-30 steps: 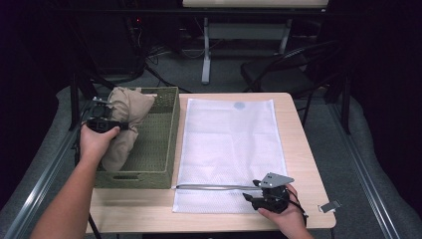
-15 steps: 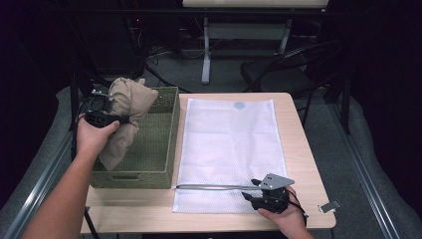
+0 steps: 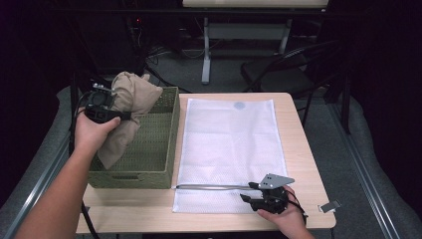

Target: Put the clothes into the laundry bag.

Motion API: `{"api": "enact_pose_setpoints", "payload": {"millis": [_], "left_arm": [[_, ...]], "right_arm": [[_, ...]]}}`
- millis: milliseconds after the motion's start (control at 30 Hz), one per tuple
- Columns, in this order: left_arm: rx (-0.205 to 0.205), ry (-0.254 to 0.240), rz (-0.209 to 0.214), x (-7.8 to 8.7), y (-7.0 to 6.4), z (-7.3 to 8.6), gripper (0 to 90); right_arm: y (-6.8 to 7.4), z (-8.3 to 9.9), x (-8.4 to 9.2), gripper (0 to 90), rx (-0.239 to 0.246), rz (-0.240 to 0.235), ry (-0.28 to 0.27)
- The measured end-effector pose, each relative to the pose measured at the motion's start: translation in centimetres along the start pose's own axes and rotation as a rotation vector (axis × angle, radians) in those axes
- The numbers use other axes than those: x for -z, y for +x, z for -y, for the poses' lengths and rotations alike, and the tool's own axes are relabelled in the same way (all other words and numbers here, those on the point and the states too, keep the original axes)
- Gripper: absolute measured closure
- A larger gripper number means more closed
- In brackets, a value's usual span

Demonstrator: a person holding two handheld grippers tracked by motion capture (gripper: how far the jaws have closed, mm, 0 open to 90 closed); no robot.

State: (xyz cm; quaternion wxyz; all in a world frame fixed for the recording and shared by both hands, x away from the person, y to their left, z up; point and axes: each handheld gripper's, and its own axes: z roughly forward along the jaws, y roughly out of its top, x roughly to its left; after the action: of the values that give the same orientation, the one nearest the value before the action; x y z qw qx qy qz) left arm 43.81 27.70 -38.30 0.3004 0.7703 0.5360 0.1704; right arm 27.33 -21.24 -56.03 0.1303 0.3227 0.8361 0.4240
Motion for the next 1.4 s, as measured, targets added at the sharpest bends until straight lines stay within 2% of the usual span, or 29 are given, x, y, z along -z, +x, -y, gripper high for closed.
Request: {"api": "enact_pose_setpoints", "payload": {"millis": [233,900,1133,1400], "left_arm": [[-0.019,0.021,0.01,0.8,-0.8,-0.5,63.7],[-0.102,0.088,0.028,1.8,-2.7,-1.3,63.6],[-0.12,0.089,0.041,2.0,-3.3,-1.2,63.7],[-0.154,0.082,0.064,2.1,-4.5,-1.2,63.6]], "right_arm": [[-0.2,0.1,0.1,44.9,-0.031,0.004,0.019],[-0.1,0.1,0.0,46.4,-0.019,-0.003,0.028],[-0.1,0.1,0.0,46.5,-0.009,0.001,0.029],[-0.1,0.0,0.2,45.7,0.022,0.035,0.024]]}}
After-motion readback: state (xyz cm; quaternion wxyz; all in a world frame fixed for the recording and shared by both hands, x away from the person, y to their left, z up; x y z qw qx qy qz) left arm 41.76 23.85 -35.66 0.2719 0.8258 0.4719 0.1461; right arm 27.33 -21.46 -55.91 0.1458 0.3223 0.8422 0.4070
